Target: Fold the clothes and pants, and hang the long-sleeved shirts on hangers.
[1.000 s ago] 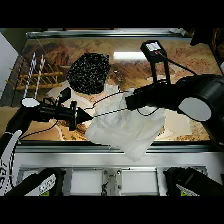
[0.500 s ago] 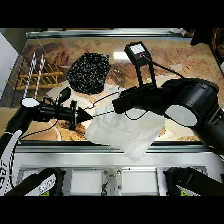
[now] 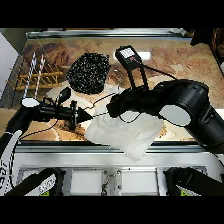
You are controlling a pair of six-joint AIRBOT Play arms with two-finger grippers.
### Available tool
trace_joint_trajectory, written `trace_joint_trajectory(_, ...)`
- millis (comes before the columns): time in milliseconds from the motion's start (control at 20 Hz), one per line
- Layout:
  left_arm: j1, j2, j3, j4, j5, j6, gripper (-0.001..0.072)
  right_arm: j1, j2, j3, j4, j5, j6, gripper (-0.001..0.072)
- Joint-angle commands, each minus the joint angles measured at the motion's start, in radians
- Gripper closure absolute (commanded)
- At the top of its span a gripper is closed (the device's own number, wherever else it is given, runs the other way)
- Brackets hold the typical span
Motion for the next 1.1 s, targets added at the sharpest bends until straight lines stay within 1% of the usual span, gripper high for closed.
trace_joint_trajectory(0, 0.001, 0.0, 0.0, 0.001, -0.001, 0.003, 0.0697, 0.0, 0.002, 0.001, 0.008, 0.002, -0.012, 0.0178)
trace_joint_trajectory(100, 0.001, 0.0, 0.0, 0.001, -0.001, 0.002, 0.0698, -0.01, 0.017, 0.017, 0.008, 0.051, -0.013, 0.0179)
trace_joint_trajectory(150, 0.001, 0.0, 0.0, 0.002, -0.001, 0.002, 0.0698, -0.027, 0.025, 0.034, 0.008, 0.099, -0.025, 0.0179)
trace_joint_trajectory(200, 0.001, 0.0, 0.0, 0.003, -0.001, 0.002, 0.0697, -0.051, 0.034, 0.056, 0.011, 0.161, -0.06, 0.0179)
trace_joint_trajectory(250, 0.001, 0.0, 0.0, 0.005, -0.001, 0.002, 0.0698, -0.084, 0.044, 0.076, 0.029, 0.213, -0.105, 0.0179)
trace_joint_trajectory(350, 0.001, 0.0, 0.0, 0.016, -0.001, 0.002, 0.0697, -0.18, 0.067, 0.102, 0.122, 0.292, -0.227, 0.0179)
trace_joint_trajectory(450, 0.001, 0.0, 0.0, 0.018, -0.001, 0.002, 0.0697, -0.306, 0.079, 0.102, 0.291, 0.363, -0.387, 0.0179)
trace_joint_trajectory(500, 0.001, 0.0, 0.0, 0.018, -0.001, 0.002, 0.0697, -0.37, 0.079, 0.102, 0.373, 0.393, -0.447, 0.0179)
trace_joint_trajectory(600, 0.001, 0.0, 0.0, 0.018, -0.002, 0.002, 0.0698, -0.471, 0.077, 0.102, 0.457, 0.39, -0.521, 0.018)
trace_joint_trajectory(750, 0.001, 0.0, 0.0, 0.018, -0.002, 0.002, 0.0697, -0.549, 0.075, 0.102, 0.44, 0.332, -0.532, 0.018)
trace_joint_trajectory(850, 0.001, 0.0, 0.0, 0.018, -0.004, 0.002, 0.0697, -0.574, 0.075, 0.101, 0.425, 0.322, -0.532, 0.018)
trace_joint_trajectory(900, 0.001, 0.0, 0.0, 0.018, -0.004, 0.002, 0.0697, -0.579, 0.075, 0.1, 0.423, 0.32, -0.584, 0.0181)
trace_joint_trajectory(1050, 0.001, 0.0, 0.0, 0.018, -0.004, 0.002, 0.0697, -0.65, 0.073, 0.096, 0.434, 0.348, -0.791, 0.0181)
